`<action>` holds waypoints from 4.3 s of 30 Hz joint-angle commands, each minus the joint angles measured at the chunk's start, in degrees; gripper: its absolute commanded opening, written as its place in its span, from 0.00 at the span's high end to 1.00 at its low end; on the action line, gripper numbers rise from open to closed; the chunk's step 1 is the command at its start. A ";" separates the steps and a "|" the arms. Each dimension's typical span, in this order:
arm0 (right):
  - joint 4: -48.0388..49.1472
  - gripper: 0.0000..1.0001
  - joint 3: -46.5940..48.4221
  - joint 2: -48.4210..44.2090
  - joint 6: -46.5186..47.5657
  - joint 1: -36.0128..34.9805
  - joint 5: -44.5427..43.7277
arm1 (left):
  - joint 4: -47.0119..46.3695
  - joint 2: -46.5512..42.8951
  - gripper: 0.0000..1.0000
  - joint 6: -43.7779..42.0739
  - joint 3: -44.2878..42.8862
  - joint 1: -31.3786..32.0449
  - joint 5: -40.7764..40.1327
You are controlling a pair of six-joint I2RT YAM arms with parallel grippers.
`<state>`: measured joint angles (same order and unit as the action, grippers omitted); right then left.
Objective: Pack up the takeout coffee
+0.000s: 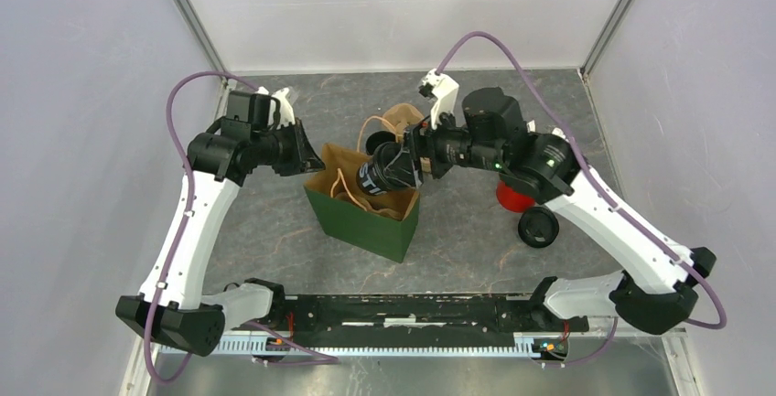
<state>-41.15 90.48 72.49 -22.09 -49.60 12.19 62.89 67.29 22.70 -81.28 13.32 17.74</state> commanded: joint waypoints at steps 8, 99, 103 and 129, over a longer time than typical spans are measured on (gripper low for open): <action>1.83 0.35 -0.21 7.24 11.58 -2.40 -6.92 | -16.44 -6.12 0.91 6.21 7.76 0.25 14.49; 12.85 0.38 -29.05 0.24 36.42 -32.50 -34.53 | -2.13 -32.47 0.32 -5.56 25.02 0.74 17.78; 13.90 0.38 -29.81 0.24 38.10 -32.49 -34.59 | -4.45 -33.84 0.58 -5.57 26.33 0.74 18.41; 21.01 0.38 -29.39 8.35 45.82 -32.18 -36.12 | -13.85 -37.83 0.92 -5.63 32.52 0.74 24.06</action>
<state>-23.57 63.64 81.08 22.68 -81.65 -21.87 49.69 29.71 18.28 -48.21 13.98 39.57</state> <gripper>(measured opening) 0.785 0.073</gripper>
